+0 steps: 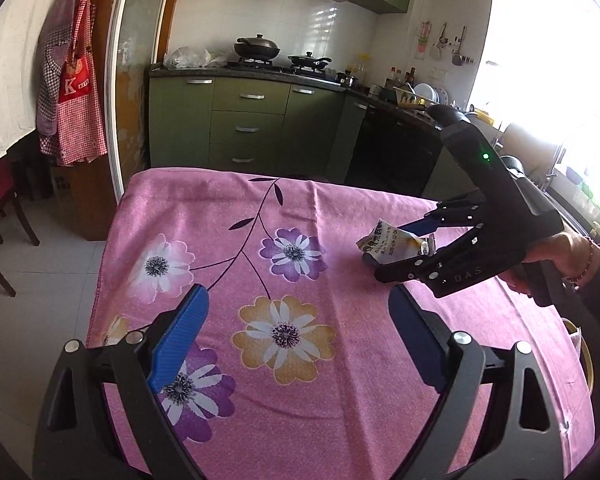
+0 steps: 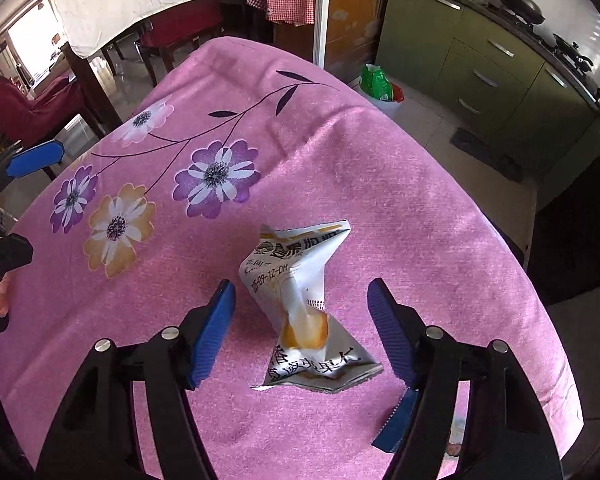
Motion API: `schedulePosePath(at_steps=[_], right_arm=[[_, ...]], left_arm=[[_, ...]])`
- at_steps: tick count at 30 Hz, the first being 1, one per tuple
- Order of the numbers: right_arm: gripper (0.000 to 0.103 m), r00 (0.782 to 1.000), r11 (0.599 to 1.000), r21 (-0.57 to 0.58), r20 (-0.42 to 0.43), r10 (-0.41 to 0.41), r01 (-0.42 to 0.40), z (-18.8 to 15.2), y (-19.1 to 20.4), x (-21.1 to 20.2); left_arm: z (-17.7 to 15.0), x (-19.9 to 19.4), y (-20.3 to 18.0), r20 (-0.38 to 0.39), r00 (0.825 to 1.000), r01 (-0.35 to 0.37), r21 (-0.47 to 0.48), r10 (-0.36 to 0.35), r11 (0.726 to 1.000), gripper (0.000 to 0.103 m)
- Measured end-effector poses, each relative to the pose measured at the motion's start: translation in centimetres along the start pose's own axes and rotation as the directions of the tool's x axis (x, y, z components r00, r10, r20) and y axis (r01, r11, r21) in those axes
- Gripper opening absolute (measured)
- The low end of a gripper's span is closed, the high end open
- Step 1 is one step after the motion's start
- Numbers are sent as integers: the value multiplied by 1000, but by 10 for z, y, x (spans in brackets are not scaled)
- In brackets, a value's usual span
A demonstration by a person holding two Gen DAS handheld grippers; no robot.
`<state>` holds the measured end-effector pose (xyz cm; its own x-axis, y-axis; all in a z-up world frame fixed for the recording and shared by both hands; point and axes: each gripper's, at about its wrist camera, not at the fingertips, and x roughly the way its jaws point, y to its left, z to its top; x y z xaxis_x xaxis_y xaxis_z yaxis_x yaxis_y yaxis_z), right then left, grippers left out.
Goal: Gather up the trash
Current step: 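Grasp the crumpled snack wrapper with the right gripper, then carry the wrapper over the bin and open the right gripper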
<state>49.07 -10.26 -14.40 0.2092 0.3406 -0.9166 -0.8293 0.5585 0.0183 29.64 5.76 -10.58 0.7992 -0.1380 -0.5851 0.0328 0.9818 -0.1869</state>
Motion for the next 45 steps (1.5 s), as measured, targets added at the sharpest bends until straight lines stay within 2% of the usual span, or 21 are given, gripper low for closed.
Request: schedulePosePath(at_steps=[6, 8, 10, 11, 16, 21, 25, 27, 30, 34, 37, 39, 42, 45], right_arm=[[60, 1000, 999, 26, -21, 21, -21, 3, -3, 5], [55, 1000, 1000, 28, -22, 7, -7, 2, -3, 4], [41, 1000, 999, 38, -20, 6, -5, 2, -4, 3], [38, 1000, 999, 44, -19, 5, -4, 2, -4, 3], [34, 1000, 997, 83, -10, 2, -1, -10, -2, -5], [34, 999, 988, 156, 51, 10, -18, -43, 4, -41], [34, 991, 963, 270, 131, -31, -5, -99, 6, -95], [34, 985, 932, 362, 147, -87, 29, -145, 0, -128], [34, 974, 858, 506, 141, -176, 82, -222, -10, -176], [34, 952, 702, 685, 36, -304, 198, -337, -26, -224], [36, 929, 584, 761, -67, -365, 284, -408, -35, -241], [37, 920, 523, 797, -100, -378, 302, -446, -42, -247], [40, 912, 463, 829, -128, -390, 314, -482, -51, -247], [57, 907, 432, 849, -122, -403, 305, -502, -58, -243]], left_arm=[[-1, 1, -1, -3, 1000, 6, 4, -6, 1000, 86], [-2, 1, -1, -3, 1000, 7, 4, -7, 1000, 86], [-2, 1, -1, -4, 1000, 7, 4, -7, 1000, 86], [-2, 2, -2, -6, 1000, 8, 4, -8, 1000, 86], [-3, 3, -3, -11, 1000, 9, 11, -9, 1000, 86], [-5, 5, -7, -22, 1000, 12, 23, -12, 1000, 87], [-8, 7, -17, -33, 999, 29, 60, -27, 998, 87], [-11, 6, -25, -31, 999, 46, 89, -44, 995, 86], [-14, 3, -40, -34, 996, 88, 136, -85, 987, 87], [-20, 1, -60, -57, 986, 166, 186, -158, 968, 87], [-24, -2, -77, -72, 979, 201, 235, -189, 951, 87], [-24, -4, -91, -89, 973, 228, 264, -211, 937, 87], [-24, -10, -114, -117, 962, 271, 317, -246, 909, 87], [-16, -14, -136, -141, 946, 323, 349, -291, 880, 89]])
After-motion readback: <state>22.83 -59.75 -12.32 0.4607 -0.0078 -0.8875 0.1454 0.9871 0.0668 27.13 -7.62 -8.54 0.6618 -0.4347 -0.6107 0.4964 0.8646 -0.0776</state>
